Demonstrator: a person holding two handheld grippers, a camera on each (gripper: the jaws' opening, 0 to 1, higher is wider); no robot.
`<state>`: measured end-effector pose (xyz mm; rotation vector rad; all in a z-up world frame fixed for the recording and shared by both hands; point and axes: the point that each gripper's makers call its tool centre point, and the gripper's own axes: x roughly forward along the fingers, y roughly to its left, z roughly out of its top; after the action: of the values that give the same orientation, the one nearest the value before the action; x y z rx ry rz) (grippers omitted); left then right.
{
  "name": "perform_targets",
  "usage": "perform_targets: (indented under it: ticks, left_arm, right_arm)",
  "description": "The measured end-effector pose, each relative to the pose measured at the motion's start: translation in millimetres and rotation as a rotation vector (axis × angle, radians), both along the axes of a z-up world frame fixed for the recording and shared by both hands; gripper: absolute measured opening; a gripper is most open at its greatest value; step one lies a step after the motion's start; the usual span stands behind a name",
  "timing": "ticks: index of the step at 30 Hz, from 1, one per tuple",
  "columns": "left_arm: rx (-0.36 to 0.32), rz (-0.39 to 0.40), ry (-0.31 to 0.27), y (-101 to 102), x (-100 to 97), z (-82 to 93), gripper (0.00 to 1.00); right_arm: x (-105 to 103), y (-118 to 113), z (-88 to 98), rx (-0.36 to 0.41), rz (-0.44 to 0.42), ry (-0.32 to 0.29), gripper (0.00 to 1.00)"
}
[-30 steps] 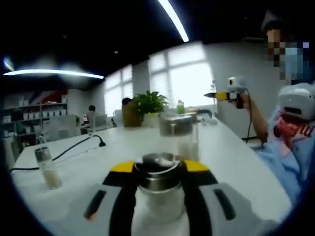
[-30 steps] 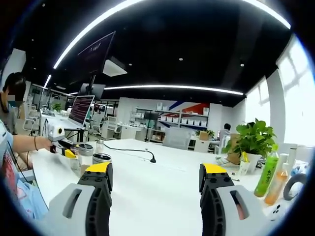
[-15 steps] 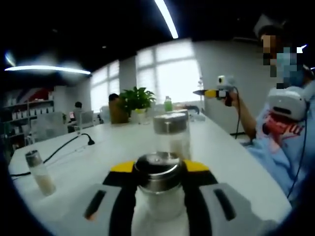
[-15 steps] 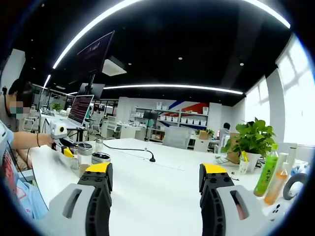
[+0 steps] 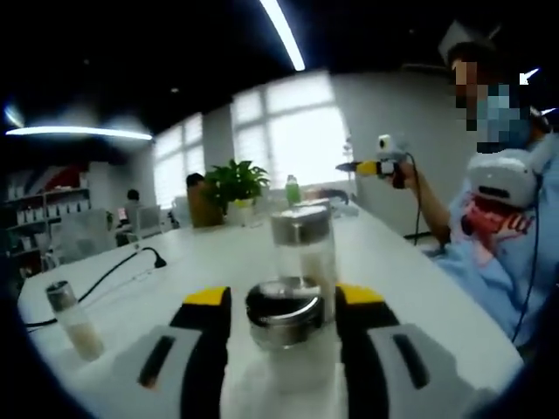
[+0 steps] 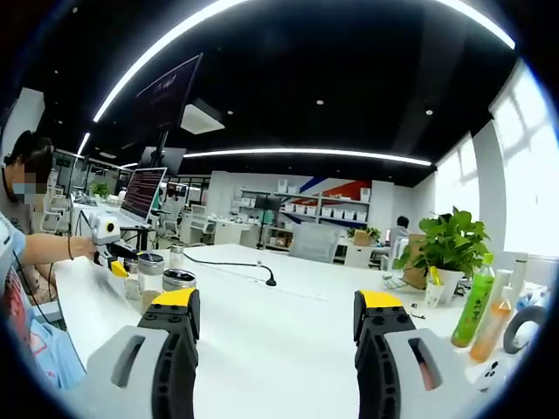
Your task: Rotate the seasoning bottle until the label or dispensing opening points toward the visible target arrow and the bottle remains upright within the marked orientation range
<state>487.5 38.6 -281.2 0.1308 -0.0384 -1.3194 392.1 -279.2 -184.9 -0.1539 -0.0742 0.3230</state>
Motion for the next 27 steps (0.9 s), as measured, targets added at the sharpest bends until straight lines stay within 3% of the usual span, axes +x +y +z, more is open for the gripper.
perform_targets:
  ticks: [4,6,8,9,15,17,22,25,27]
  left_arm:
    - [0.020,0.051,0.004,5.3,-0.5,3.5,0.64]
    - [0.036,0.143,0.024,8.5,3.0,2.5,0.64]
    - [0.060,0.190,-0.010,5.7,-3.0,3.6,0.63]
    - [0.064,0.223,0.023,7.2,-3.6,1.9,0.63]
    - [0.039,0.341,0.075,9.4,-9.4,6.1,0.63]
    - [0.001,0.380,0.086,11.4,-11.2,11.9,0.64]
    - [-0.012,0.469,0.113,15.3,-14.2,9.3,0.62]
    - [-0.036,0.518,0.089,16.5,-15.4,14.7,0.60]
    - [-0.061,0.617,0.071,23.4,-9.5,16.8,0.59]
  right_arm:
    - [-0.5,-0.3,0.3,-0.002,-0.002,-0.002,0.74]
    - [-0.8,-1.2,0.7,-0.003,-0.006,-0.003,0.74]
    - [-1.0,-1.8,0.9,-0.006,-0.010,-0.005,0.74]
    - [-1.0,-2.2,0.9,-0.006,-0.012,-0.004,0.74]
    - [-1.8,-2.0,0.5,-0.009,-0.011,-0.004,0.74]
    - [-2.0,-2.7,1.2,-0.012,-0.014,-0.008,0.74]
    - [-1.4,-4.5,1.3,-0.016,-0.023,-0.009,0.74]
    - [-1.5,-5.3,1.8,-0.018,-0.027,-0.012,0.74]
    - [-1.5,-5.7,2.3,-0.020,-0.029,-0.014,0.74]
